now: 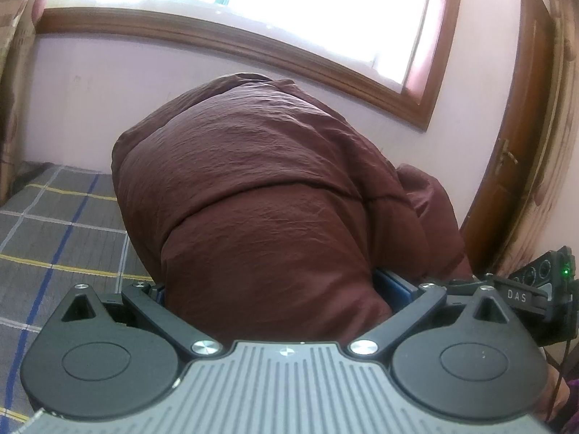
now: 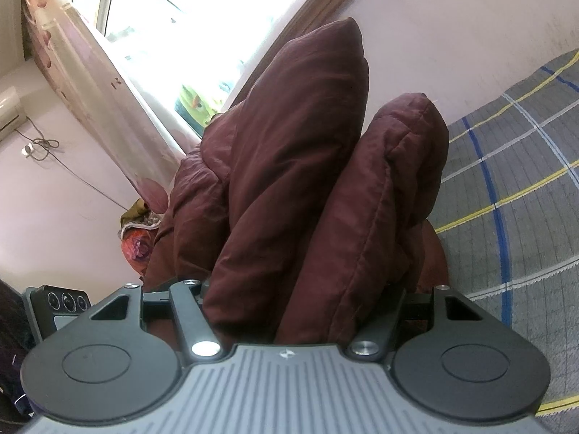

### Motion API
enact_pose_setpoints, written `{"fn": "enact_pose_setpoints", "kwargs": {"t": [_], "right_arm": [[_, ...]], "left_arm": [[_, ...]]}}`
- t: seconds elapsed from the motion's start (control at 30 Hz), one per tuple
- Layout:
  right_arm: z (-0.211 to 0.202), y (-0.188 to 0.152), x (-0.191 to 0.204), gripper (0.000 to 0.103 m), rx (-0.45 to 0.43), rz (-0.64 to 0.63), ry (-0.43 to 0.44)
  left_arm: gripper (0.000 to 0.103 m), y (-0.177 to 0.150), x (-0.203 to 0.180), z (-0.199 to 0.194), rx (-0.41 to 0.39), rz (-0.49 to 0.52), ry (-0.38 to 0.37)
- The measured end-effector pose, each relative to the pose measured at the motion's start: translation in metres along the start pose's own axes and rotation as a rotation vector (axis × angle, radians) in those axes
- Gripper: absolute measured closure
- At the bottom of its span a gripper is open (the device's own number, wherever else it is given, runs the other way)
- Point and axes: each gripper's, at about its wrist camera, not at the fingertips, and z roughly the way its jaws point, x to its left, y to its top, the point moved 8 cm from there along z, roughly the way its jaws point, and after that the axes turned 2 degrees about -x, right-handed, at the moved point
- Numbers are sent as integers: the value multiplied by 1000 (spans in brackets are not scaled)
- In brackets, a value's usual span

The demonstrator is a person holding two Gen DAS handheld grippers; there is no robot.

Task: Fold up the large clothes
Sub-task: 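Squeeze the maroon bundle between both grippers and press it compact, then lower the bundle onto the bed with both grippers and open them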

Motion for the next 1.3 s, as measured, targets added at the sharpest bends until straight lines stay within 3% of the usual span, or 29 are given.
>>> {"fn": "enact_pose_setpoints", "kwargs": {"t": [0.77, 1.3], "right_arm": [[46, -3, -6, 38, 74, 25, -59], [60, -8, 1, 20, 72, -21, -98]], "left_arm": [[0, -36, 42, 18, 77, -114, 75], [0, -38, 37, 5, 71, -59, 159]]}}
